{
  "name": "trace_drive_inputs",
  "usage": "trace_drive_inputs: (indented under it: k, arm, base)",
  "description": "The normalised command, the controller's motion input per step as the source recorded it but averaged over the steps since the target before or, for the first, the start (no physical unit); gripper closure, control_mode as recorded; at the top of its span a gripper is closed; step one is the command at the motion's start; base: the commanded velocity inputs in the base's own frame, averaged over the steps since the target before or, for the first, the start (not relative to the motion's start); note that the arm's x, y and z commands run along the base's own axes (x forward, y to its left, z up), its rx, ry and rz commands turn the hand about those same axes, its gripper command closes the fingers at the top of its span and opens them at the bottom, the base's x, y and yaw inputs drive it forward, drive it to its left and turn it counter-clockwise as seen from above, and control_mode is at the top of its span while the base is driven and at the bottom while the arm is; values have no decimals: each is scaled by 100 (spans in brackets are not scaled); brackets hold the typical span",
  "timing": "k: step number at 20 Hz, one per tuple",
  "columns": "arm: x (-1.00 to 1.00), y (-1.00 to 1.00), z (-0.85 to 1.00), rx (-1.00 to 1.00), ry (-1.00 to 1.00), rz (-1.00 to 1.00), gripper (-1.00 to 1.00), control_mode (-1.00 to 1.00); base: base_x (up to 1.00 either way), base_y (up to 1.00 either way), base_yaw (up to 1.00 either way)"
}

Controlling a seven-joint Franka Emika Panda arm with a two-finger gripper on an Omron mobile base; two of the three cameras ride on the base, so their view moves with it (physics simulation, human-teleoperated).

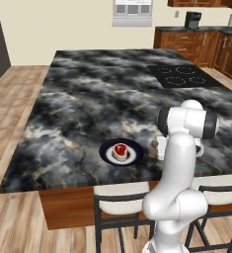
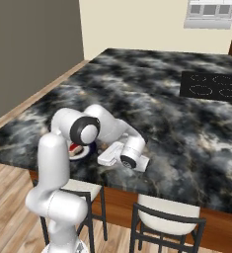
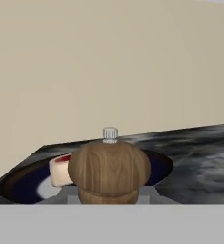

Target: Retrieve the shaker from the cabinet and place it next the steak on a plate on the dining table.

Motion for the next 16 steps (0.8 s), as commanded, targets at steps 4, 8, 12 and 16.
trace_drive_inputs:
  k: [4,8,12,16]
  arm:
    - [4,24,-12,0,-1,0,100,-100]
    - [15,27,-11,0,-3,0,100,-100]
    - [32,16,-11,-1,-2,0,100,-100]
    - [30,12,-19,0,0,0,100,-100]
  base:
    - [0,0,0]
    - [0,0,0]
    - [0,0,0]
    - [0,0,0]
